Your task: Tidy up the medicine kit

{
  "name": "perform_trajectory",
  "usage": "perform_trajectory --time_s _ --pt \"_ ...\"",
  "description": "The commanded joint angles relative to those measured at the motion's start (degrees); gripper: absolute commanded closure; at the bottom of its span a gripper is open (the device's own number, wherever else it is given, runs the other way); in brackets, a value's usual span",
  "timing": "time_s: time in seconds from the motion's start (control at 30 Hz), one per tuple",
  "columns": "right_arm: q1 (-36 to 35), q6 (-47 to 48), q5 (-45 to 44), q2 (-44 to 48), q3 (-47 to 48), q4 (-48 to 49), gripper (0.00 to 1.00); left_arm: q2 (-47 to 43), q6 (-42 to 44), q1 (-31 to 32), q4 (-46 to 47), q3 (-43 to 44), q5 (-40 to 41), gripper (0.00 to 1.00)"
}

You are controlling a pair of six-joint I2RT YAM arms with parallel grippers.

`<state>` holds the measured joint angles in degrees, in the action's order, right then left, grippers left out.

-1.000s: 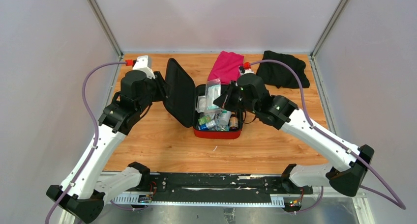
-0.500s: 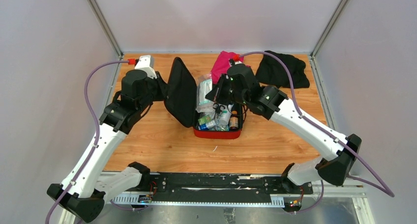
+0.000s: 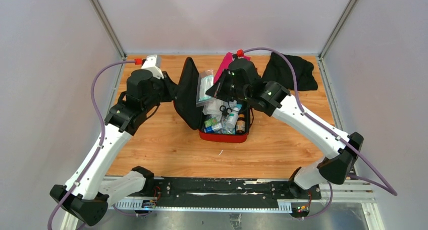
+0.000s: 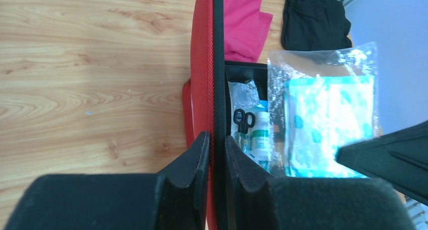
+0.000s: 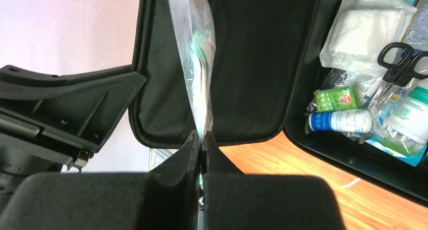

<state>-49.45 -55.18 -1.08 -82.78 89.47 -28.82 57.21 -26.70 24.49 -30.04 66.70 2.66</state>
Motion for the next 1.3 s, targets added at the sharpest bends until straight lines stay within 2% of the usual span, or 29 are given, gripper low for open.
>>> perform_trajectory --time_s 0.0,0.37,1.27 --pt "1.03 -4.84 -0.03 -2.05 2.15 -0.61 1.0 1.3 -2.34 0.76 -1.03 0.12 -3.52 0.92" --pt "1.11 -11.05 -2.36 -2.95 1.16 4.77 1.0 2.37 -3.71 1.52 -1.03 1.38 -3.77 1.0" --pt "1.11 -12.76 0.2 -15.44 10.81 2.84 1.0 2.47 -1.18 2.14 -0.99 1.11 -6.72 1.0"
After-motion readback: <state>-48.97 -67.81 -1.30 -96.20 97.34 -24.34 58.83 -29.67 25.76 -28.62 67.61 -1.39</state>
